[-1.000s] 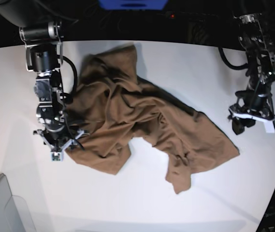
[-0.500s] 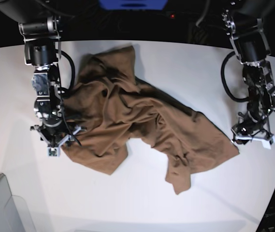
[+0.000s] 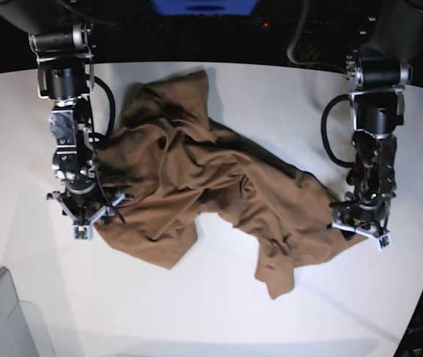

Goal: Layout the t-shirt on the table in an organized manner, then fold the t-shirt properly
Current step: 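Pull the grasped edges apart with both grippers to spread the shirt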

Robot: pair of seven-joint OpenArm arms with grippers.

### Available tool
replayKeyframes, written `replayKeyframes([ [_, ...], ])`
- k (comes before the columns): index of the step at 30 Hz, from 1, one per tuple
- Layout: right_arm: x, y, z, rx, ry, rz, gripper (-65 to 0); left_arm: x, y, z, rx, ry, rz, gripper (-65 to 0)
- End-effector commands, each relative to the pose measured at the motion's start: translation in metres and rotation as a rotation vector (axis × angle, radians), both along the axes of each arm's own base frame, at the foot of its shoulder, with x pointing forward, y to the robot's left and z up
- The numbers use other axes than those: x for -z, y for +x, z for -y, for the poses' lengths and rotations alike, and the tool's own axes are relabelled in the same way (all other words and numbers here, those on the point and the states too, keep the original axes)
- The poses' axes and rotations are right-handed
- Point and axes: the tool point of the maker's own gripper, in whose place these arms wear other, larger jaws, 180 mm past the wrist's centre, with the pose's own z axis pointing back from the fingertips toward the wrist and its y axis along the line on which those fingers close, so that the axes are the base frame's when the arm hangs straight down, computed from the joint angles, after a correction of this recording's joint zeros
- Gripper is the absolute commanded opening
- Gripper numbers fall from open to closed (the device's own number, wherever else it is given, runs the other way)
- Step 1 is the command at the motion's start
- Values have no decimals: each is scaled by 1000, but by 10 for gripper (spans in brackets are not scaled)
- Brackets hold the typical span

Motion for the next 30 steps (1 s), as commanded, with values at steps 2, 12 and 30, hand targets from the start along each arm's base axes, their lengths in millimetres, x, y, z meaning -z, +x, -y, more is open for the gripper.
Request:
replayKeyframes([
  [2,21,-21,7,12,-18,-116,-370,2,3,-3,-1,1,-20,-362],
  [12,19,-19,13,17,-28,-113,-370,37,-38,-24,-34,7,-110,-629],
  [30,-12,8,81,211,11,-41,-372,26,-167,-73,-217,-448,-77,-647],
])
